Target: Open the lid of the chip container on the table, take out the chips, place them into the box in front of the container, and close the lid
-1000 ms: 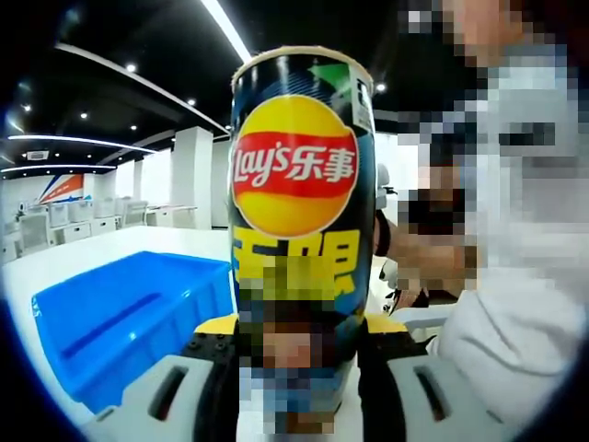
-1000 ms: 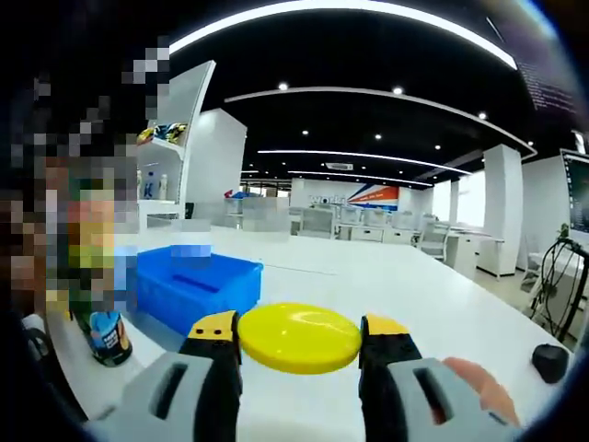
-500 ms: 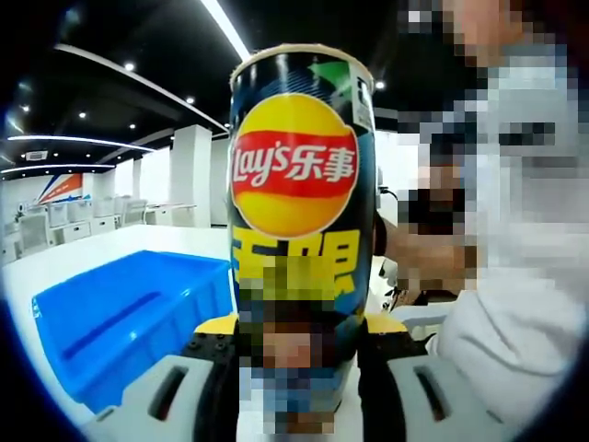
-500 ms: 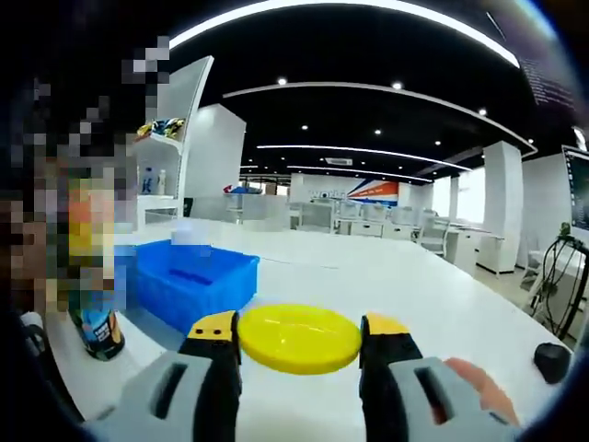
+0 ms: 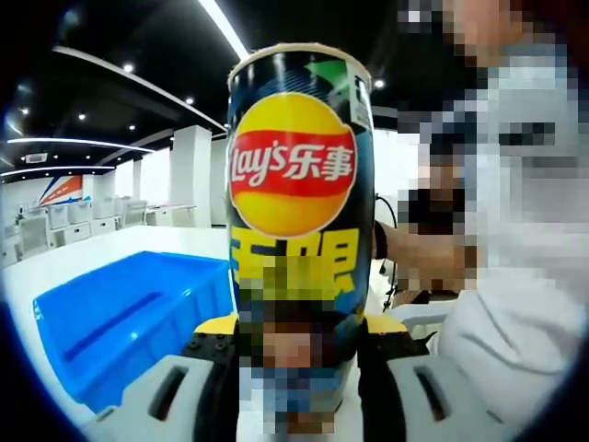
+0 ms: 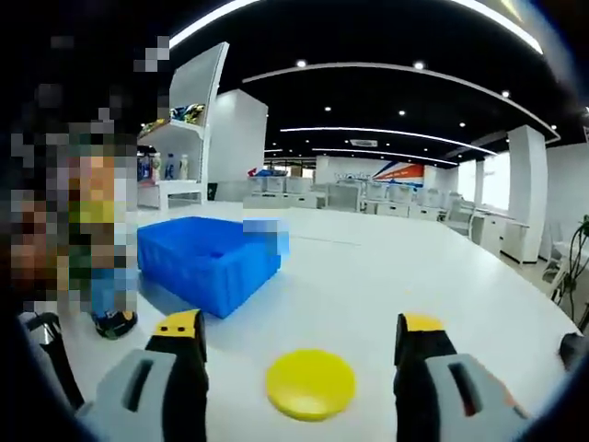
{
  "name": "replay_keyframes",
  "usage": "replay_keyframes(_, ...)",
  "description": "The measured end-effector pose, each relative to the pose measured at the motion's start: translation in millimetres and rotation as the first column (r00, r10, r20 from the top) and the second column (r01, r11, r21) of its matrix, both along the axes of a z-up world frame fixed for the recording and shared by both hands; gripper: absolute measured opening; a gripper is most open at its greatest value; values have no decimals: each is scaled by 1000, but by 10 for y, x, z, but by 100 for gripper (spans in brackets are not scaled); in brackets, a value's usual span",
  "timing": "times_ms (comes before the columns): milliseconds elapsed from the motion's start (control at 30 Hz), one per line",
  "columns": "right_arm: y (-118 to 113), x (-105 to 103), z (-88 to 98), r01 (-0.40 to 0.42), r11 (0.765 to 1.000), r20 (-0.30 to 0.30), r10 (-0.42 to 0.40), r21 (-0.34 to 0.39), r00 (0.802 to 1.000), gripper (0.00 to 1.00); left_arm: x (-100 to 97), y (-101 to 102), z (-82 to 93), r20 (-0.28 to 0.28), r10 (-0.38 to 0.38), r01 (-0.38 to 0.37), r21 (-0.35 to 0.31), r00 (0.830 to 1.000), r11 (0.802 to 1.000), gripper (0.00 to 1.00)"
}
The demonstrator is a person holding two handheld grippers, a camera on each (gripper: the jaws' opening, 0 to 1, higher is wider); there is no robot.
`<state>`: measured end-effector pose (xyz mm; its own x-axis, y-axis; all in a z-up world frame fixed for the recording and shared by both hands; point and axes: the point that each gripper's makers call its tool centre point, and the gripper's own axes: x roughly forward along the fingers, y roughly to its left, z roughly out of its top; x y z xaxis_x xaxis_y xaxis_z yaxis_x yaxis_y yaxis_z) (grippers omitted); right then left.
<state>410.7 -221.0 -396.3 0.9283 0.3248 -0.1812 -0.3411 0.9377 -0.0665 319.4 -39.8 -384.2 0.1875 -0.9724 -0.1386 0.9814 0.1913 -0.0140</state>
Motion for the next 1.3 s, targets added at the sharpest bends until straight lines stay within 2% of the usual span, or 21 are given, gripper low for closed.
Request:
replay_keyframes(300, 23, 8, 29, -8, 1000, 11, 8, 11, 1000, 81, 15, 16, -6, -1, 3, -3, -10, 1000, 1000, 49)
replay_keyframes(500, 54, 3, -17, -24, 999, 2, 24, -29, 1000, 75, 28, 23, -20, 6, 4, -4, 2, 1000, 1000, 49)
replay_keyframes(833, 52, -7, 29, -23, 1000, 4, 23, 3, 1000, 75, 38, 33, -27, 24, 10, -10, 11, 1000, 1000, 49)
replay_keyframes(1067, 60, -34, 111, -25, 1000, 33, 24, 12, 999, 71, 42, 42, -21, 33, 9, -9, -7, 999, 1000, 49)
replay_keyframes(1300, 103, -28, 56, -37, 999, 11, 37, -3, 999, 72, 44, 55, -10, 38, 17, -15, -40, 999, 999, 49)
